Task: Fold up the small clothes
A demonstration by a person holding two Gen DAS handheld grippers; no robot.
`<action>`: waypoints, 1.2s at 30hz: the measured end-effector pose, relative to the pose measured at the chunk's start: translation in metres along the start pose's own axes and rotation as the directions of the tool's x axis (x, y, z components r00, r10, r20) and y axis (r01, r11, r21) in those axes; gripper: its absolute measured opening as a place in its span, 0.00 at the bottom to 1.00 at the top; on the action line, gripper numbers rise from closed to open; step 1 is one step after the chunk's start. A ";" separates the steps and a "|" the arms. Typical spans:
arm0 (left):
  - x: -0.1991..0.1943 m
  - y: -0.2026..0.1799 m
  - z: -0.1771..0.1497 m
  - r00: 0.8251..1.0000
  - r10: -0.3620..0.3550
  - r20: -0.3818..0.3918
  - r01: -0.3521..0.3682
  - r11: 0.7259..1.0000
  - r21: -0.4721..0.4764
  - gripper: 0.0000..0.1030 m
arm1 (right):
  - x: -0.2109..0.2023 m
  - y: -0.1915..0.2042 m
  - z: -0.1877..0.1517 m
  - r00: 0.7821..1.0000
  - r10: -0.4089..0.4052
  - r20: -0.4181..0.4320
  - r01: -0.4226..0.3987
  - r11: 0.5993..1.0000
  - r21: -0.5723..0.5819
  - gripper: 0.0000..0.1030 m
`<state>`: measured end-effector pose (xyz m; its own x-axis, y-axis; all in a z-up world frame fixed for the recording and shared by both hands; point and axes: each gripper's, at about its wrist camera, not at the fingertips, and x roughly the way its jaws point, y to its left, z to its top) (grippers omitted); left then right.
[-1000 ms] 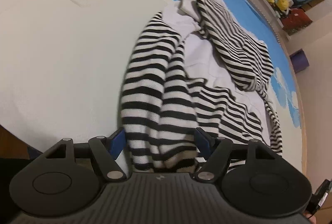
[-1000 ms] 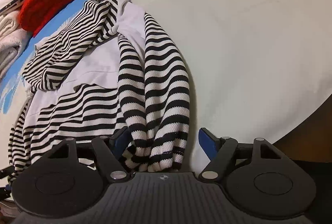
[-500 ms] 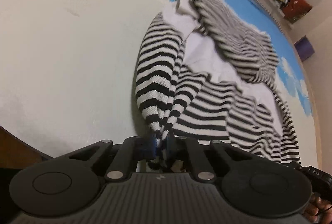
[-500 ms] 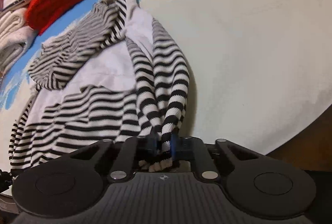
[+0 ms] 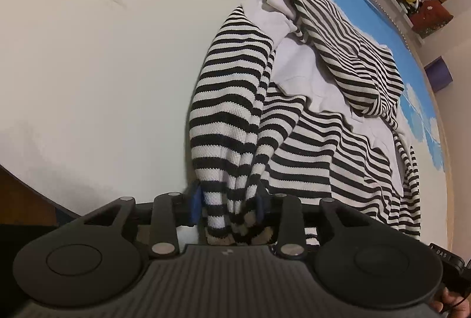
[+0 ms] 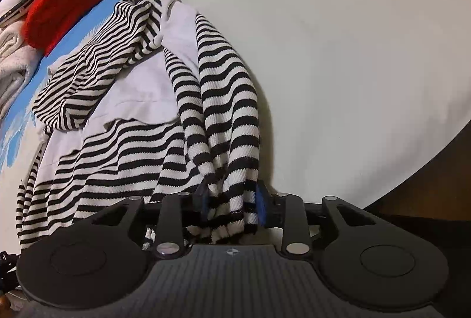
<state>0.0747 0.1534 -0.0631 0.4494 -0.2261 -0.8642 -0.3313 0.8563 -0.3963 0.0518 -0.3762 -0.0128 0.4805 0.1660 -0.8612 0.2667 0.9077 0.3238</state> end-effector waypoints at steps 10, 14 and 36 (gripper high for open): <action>0.002 -0.009 -0.005 0.999 0.023 0.035 -0.025 0.997 0.077 0.32 | 0.000 0.005 -0.001 1.000 -0.018 0.009 0.018 0.998 -0.060 0.33; -0.002 -0.011 -0.004 0.999 0.015 0.043 -0.019 0.995 0.094 0.18 | -0.002 0.005 0.000 1.000 -0.009 0.019 0.011 0.997 -0.075 0.23; -0.043 -0.038 -0.009 0.987 -0.011 0.163 -0.038 0.953 0.299 0.08 | -0.044 0.011 0.005 0.984 0.059 0.167 -0.043 0.995 -0.095 0.10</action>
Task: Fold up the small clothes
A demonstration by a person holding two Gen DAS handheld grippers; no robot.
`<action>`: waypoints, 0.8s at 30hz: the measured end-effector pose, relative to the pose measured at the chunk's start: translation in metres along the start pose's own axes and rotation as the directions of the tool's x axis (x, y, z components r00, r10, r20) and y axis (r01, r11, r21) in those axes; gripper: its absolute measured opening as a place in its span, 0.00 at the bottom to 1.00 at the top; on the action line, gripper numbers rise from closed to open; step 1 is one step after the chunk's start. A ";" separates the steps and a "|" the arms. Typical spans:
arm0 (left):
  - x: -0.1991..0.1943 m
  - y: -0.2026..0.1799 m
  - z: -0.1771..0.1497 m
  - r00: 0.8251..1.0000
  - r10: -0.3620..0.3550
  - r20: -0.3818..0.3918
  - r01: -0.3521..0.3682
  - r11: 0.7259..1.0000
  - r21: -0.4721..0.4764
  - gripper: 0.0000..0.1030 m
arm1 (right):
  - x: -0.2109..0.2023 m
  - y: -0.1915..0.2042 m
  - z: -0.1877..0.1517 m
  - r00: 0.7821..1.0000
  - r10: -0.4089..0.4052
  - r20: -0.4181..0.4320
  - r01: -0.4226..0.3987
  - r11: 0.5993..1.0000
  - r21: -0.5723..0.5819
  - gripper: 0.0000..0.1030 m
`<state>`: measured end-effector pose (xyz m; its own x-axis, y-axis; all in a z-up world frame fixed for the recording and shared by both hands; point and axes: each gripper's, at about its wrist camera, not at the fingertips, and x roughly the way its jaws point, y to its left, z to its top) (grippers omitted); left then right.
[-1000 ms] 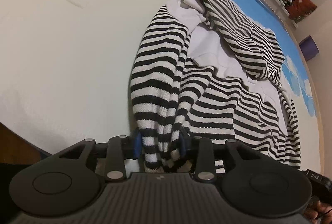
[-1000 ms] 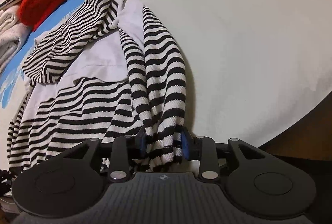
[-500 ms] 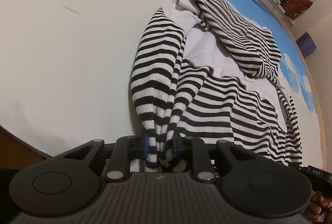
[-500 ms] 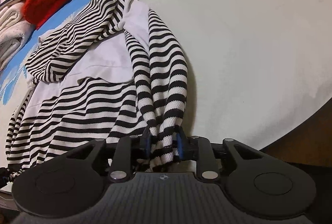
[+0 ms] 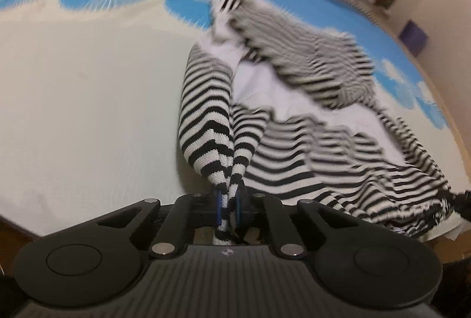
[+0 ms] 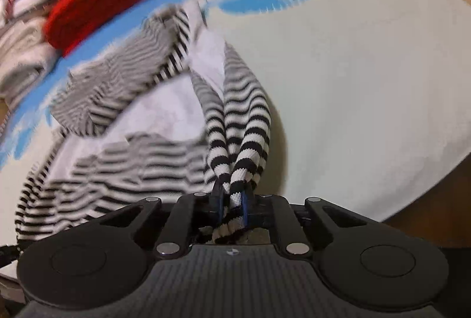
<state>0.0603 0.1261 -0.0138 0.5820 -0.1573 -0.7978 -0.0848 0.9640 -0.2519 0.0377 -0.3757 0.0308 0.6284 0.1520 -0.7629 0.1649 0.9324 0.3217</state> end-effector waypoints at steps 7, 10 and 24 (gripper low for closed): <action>-0.102 -0.016 0.028 0.988 -0.113 0.108 0.103 0.991 0.089 0.08 | -0.100 -0.002 0.022 0.962 0.177 0.207 -0.179 0.984 -0.011 0.08; -0.162 -0.016 0.030 0.971 -0.183 0.153 0.167 0.979 0.114 0.08 | -0.168 -0.001 0.019 0.915 0.273 0.296 -0.266 0.962 -0.066 0.06; -0.042 0.018 0.103 0.984 -0.168 -0.055 0.164 0.984 -0.063 0.08 | -0.086 0.012 0.076 0.958 0.246 0.145 -0.241 0.969 -0.053 0.04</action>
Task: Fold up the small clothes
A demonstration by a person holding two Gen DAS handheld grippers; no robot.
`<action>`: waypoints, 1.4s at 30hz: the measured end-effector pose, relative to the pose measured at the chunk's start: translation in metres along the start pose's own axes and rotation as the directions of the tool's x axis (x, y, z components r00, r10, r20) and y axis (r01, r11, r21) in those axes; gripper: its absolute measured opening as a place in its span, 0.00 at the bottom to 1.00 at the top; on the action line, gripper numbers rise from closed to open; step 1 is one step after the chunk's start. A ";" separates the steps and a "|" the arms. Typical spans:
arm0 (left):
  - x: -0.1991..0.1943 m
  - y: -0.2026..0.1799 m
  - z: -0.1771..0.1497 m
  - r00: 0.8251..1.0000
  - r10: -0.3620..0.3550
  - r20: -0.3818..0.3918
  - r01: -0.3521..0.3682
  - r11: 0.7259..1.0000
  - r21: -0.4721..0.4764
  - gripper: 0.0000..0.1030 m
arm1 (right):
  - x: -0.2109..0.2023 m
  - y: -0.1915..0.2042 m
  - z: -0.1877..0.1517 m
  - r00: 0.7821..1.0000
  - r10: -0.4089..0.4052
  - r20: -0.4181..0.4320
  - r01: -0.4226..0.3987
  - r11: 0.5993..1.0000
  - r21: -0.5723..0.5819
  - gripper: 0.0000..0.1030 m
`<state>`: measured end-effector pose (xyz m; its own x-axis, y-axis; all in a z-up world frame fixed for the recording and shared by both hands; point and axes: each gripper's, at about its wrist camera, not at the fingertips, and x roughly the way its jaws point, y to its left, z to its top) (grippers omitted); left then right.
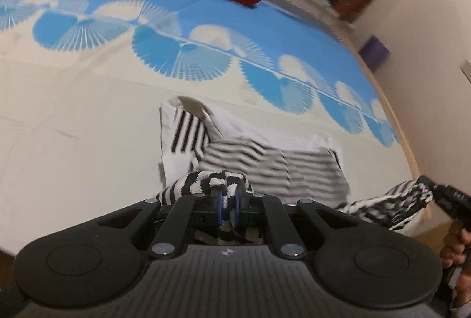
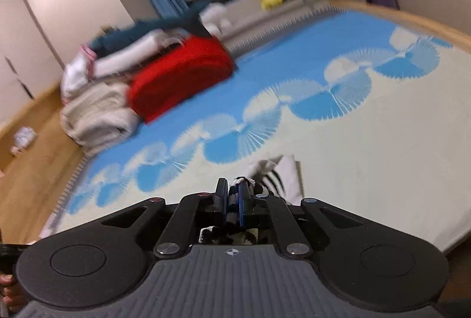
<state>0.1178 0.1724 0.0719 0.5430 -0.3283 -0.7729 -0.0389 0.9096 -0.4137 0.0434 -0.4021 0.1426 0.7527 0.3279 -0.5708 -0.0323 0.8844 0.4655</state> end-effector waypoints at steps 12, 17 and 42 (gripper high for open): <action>0.075 0.076 0.068 0.999 -0.035 0.010 0.036 0.962 -0.271 0.49 | 0.164 -0.053 0.045 0.978 -0.158 -0.135 0.166 0.985 0.056 0.19; 0.095 0.055 0.060 0.997 -0.012 -0.079 0.008 0.999 -0.047 0.54 | 0.181 -0.022 0.035 0.980 -0.058 -0.193 0.038 0.994 -0.105 0.45; 0.151 -0.027 0.081 0.994 0.046 0.103 -0.062 0.985 0.160 0.08 | 0.212 0.036 0.023 0.990 -0.143 -0.019 0.124 0.911 -0.393 0.01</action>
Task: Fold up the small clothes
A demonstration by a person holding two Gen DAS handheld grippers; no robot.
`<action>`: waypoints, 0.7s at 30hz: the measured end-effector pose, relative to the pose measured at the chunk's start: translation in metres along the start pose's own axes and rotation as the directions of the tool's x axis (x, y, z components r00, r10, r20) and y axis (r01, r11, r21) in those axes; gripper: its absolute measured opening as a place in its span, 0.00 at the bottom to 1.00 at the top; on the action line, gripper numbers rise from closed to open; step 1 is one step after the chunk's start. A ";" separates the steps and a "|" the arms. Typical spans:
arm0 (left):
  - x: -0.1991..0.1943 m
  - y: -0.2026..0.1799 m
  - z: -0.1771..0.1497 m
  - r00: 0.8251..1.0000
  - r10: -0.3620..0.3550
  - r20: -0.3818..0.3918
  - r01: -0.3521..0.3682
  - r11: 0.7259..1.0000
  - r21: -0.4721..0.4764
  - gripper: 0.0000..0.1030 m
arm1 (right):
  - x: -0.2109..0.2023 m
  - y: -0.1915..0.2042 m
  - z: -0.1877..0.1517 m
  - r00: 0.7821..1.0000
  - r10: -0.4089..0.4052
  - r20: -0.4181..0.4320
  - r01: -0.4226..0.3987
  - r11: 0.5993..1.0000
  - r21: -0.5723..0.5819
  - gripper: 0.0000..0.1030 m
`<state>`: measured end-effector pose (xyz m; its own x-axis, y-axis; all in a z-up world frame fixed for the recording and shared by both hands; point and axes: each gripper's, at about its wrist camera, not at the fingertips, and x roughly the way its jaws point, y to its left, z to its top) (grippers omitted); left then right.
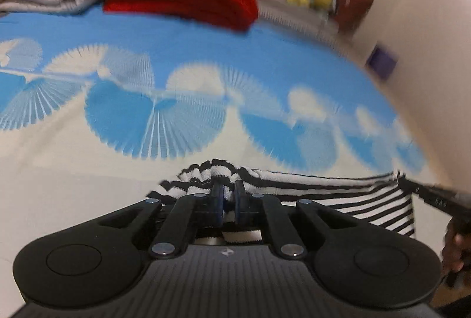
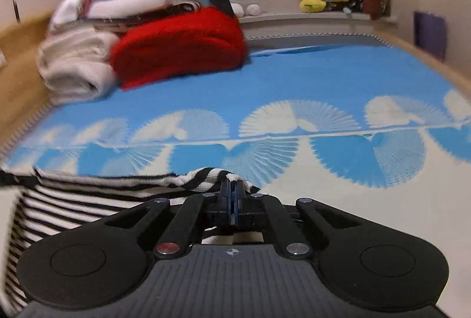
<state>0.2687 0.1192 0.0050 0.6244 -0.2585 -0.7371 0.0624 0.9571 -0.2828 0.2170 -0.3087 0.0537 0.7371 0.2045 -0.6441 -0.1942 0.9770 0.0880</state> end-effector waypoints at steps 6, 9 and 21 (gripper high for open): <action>0.051 0.017 -0.016 0.956 0.043 -0.289 -0.042 0.999 0.011 0.32 | 0.055 0.018 -0.034 0.948 -0.065 -0.311 0.012 0.986 -0.168 0.25; 0.018 0.041 0.000 0.982 -0.036 -0.186 0.018 0.995 -0.093 0.38 | 0.037 0.010 -0.024 0.968 -0.040 -0.247 0.002 0.989 -0.151 0.31; 0.013 0.086 -0.002 0.976 -0.023 -0.217 -0.011 0.988 -0.151 0.66 | 0.053 -0.042 -0.021 0.962 -0.032 -0.272 0.031 0.999 -0.009 0.48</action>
<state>0.2808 0.1979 -0.0304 0.4392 -0.3022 -0.8461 -0.0628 0.9291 -0.3644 0.2509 -0.3398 0.0001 0.5388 0.1487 -0.8292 -0.1770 0.9823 0.0611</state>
